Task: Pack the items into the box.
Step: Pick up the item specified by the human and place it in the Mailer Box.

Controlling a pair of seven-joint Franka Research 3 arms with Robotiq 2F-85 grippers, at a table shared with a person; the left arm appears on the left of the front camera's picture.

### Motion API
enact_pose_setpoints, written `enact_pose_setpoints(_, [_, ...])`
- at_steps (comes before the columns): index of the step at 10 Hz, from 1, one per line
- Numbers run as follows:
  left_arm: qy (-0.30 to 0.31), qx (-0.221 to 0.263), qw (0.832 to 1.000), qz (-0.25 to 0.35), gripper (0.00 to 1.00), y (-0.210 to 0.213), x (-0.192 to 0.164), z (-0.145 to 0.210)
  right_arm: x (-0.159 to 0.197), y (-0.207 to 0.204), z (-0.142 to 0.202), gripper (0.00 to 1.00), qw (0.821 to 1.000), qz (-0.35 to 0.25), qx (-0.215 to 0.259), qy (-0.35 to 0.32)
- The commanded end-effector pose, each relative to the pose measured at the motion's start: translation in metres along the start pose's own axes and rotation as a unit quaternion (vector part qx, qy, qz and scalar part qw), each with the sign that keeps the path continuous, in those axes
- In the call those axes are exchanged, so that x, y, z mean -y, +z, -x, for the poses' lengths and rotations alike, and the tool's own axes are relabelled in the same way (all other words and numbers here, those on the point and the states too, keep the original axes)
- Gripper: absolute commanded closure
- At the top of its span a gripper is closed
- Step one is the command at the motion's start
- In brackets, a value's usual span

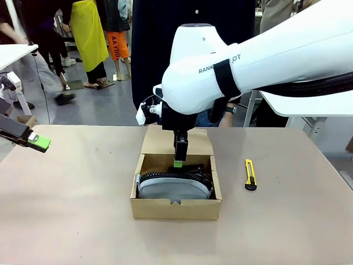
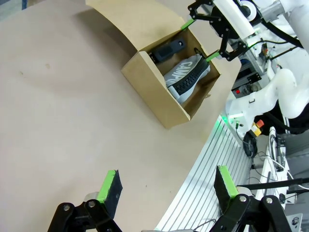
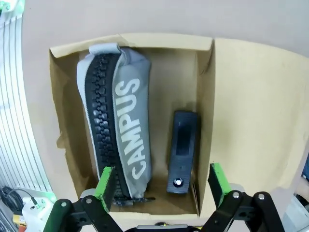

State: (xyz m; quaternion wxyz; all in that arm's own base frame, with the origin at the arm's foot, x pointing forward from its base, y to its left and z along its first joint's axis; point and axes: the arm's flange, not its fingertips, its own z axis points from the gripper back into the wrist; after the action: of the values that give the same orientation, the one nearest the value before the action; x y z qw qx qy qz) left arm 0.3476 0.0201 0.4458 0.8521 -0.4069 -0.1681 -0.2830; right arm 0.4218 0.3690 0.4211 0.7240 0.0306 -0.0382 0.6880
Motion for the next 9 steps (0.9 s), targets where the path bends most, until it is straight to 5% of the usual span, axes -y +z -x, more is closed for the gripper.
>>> enact_pose_setpoints(1, [-0.007, 0.000, 1.000, -0.001, 0.00, 0.002, -0.001, 0.002, -0.008, 0.013, 0.038, 0.00, 0.999, 0.007, 0.001, -0.052])
enact_pose_setpoints(3, [-0.007, 0.000, 1.000, -0.001, 0.00, 0.002, -0.001, 0.002, -0.018, 0.038, 0.115, 0.00, 0.992, -0.039, 0.027, -0.118])
enact_pose_setpoints(5, [-0.007, 0.000, 1.000, -0.001, 0.00, 0.002, -0.001, 0.002, -0.033, 0.062, 0.224, 0.00, 0.953, -0.073, 0.065, -0.285])
enact_pose_setpoints(7, [-0.007, 0.000, 1.000, -0.001, 0.00, 0.002, -0.001, 0.002, -0.050, 0.074, 0.323, 0.00, 0.872, -0.107, 0.143, -0.456])
enact_pose_setpoints(8, [-0.007, 0.000, 1.000, -0.001, 0.00, 0.002, -0.001, 0.002, -0.063, 0.076, 0.369, 0.00, 0.814, -0.139, 0.218, -0.520])
enact_pose_setpoints(9, [-0.007, 0.000, 1.000, -0.001, 0.00, 0.002, -0.001, 0.002, -0.082, 0.075, 0.414, 0.00, 0.745, -0.181, 0.341, -0.544])
